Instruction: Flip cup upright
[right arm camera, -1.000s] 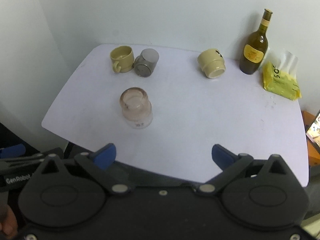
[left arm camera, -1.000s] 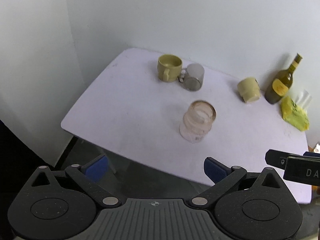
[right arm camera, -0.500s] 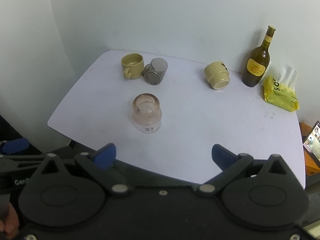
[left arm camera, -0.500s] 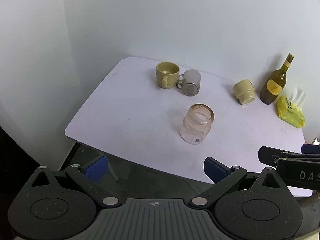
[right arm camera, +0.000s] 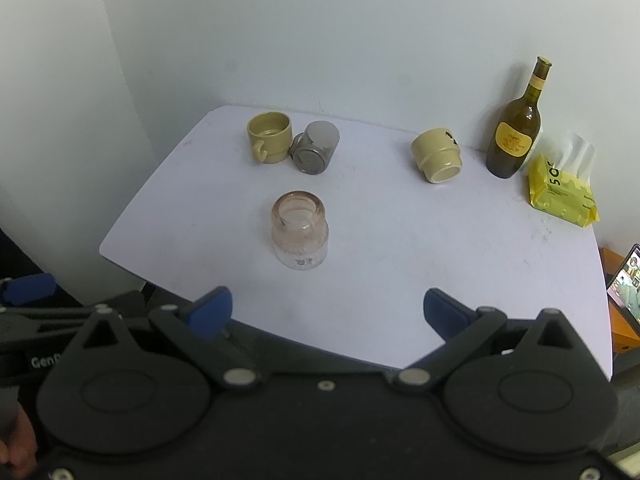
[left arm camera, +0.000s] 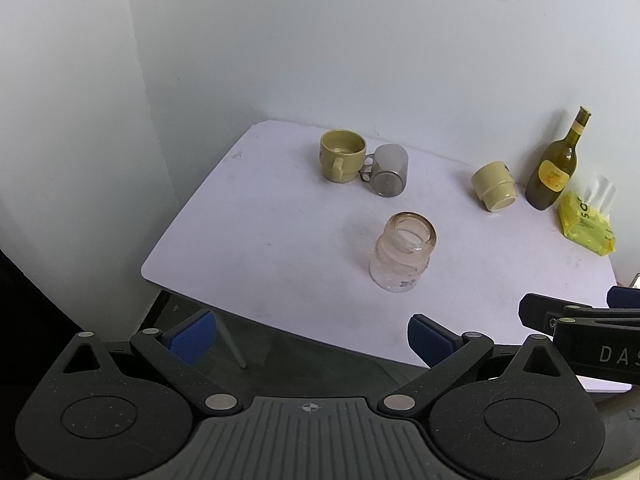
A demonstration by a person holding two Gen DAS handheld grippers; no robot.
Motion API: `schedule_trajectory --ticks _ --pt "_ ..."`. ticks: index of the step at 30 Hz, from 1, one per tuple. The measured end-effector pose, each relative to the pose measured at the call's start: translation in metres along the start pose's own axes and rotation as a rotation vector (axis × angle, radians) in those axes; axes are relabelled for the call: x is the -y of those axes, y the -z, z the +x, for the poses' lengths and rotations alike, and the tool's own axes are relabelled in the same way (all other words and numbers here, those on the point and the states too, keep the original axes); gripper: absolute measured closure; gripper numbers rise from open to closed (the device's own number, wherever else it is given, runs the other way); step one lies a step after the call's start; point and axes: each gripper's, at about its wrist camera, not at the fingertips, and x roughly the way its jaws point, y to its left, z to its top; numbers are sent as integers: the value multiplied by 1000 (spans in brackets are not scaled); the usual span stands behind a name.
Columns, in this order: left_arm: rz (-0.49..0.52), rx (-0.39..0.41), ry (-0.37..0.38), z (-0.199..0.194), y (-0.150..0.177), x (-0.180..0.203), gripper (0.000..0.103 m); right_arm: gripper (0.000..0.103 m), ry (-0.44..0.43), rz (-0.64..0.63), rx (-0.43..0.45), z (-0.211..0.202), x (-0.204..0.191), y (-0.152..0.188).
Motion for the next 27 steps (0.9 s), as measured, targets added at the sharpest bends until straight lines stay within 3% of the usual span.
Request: schedule_trajectory --ticks 27 --pt "-22 6 -35 -4 4 -5 0 0 -17 -34 18 -1 -6 -1"
